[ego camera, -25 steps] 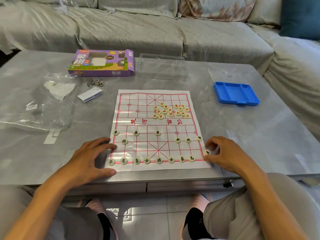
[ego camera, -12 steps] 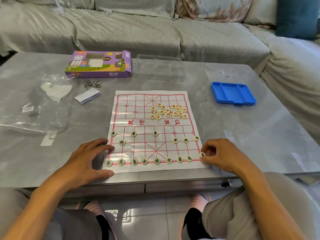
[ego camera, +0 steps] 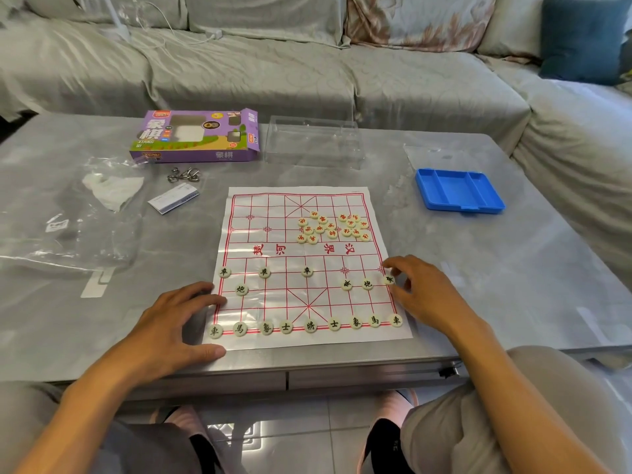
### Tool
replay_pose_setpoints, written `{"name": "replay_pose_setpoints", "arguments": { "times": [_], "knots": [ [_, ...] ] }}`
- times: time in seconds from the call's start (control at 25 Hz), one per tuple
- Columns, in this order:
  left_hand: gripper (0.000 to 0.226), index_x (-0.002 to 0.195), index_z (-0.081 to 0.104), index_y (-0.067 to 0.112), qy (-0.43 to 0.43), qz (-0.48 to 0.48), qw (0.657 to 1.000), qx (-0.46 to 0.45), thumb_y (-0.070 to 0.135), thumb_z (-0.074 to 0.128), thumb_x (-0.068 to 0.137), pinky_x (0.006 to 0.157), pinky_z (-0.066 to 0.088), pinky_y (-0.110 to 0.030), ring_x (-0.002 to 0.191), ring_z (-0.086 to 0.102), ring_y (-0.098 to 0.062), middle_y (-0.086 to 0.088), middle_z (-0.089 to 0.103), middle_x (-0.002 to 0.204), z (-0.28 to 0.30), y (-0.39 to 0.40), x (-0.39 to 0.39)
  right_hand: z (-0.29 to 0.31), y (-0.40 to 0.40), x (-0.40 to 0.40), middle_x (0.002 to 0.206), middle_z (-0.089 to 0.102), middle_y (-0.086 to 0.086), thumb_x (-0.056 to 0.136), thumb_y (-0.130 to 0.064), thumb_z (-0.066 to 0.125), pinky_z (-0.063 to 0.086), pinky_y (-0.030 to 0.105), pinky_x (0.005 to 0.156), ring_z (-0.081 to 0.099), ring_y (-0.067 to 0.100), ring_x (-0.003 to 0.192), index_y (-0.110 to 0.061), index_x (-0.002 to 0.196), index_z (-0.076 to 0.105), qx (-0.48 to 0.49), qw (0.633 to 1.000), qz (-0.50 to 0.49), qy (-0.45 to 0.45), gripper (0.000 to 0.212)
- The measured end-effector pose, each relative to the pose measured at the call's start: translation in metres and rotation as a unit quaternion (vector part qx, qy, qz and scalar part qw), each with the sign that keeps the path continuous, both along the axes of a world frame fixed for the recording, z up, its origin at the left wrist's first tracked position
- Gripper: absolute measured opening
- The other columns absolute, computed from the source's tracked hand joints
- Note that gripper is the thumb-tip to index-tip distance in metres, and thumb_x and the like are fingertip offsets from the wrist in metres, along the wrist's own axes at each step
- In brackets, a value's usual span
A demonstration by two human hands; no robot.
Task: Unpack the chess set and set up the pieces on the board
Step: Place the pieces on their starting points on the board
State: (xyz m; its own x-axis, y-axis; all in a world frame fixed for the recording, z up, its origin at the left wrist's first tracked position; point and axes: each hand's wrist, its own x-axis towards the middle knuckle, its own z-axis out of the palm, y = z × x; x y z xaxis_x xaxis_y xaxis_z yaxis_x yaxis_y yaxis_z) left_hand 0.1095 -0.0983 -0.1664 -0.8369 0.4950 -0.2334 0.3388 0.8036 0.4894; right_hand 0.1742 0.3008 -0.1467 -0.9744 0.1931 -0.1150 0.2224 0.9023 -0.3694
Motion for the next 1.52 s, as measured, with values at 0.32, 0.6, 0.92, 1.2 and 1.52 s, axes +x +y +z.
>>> {"name": "replay_pose_setpoints", "arguments": {
  "times": [0.32,0.6,0.92,1.2,1.52],
  "knots": [
    [0.074,0.127,0.036,0.054,-0.004,0.0,1.0,0.001,0.069,0.07,0.063,0.113,0.026,-0.038,0.137,0.02,-0.008,0.025,0.019,0.151,0.0,-0.001,0.0,-0.003,-0.008,-0.012,0.105,0.062,-0.007,0.088,-0.035,0.064,0.046,0.022,0.078,0.054,0.008,0.088,-0.022,0.109,0.063,-0.016,0.997,-0.041,0.061,0.025],
    [0.075,0.128,0.035,0.053,-0.014,0.005,1.0,-0.009,0.07,0.069,0.063,0.113,0.026,-0.038,0.138,0.019,-0.008,0.024,0.018,0.152,0.004,0.002,0.002,-0.002,-0.054,-0.058,0.11,0.067,-0.006,0.086,-0.034,0.066,0.05,0.026,0.087,0.057,0.009,0.093,-0.024,0.11,0.068,-0.008,0.999,-0.02,0.031,0.026],
    [0.088,0.13,0.035,0.052,-0.012,0.004,1.0,-0.016,0.083,0.049,0.049,0.114,0.026,-0.039,0.139,0.019,-0.008,0.024,0.018,0.152,0.006,0.001,0.002,-0.002,-0.045,-0.049,0.111,0.067,-0.007,0.089,-0.034,0.063,0.049,0.025,0.087,0.057,0.008,0.094,-0.025,0.11,0.067,-0.057,0.996,-0.035,0.054,0.023],
    [0.083,0.13,0.036,0.052,-0.011,0.004,1.0,-0.01,0.079,0.059,0.054,0.113,0.025,-0.038,0.138,0.018,-0.008,0.024,0.019,0.151,0.005,0.0,0.001,0.0,-0.023,-0.014,0.12,0.059,-0.013,0.088,-0.036,0.064,0.042,0.022,0.086,0.046,0.004,0.098,-0.03,0.112,0.06,0.002,0.998,0.004,0.056,0.025],
    [0.079,0.13,0.034,0.052,-0.015,0.007,1.0,0.002,0.072,0.067,0.061,0.114,0.024,-0.038,0.139,0.017,-0.007,0.024,0.017,0.152,0.006,0.003,0.002,-0.006,-0.049,-0.02,0.119,0.061,-0.015,0.089,-0.046,0.057,0.038,0.022,0.091,0.047,0.008,0.108,-0.032,0.109,0.063,0.072,0.987,0.133,0.047,0.025]
  ]
}}
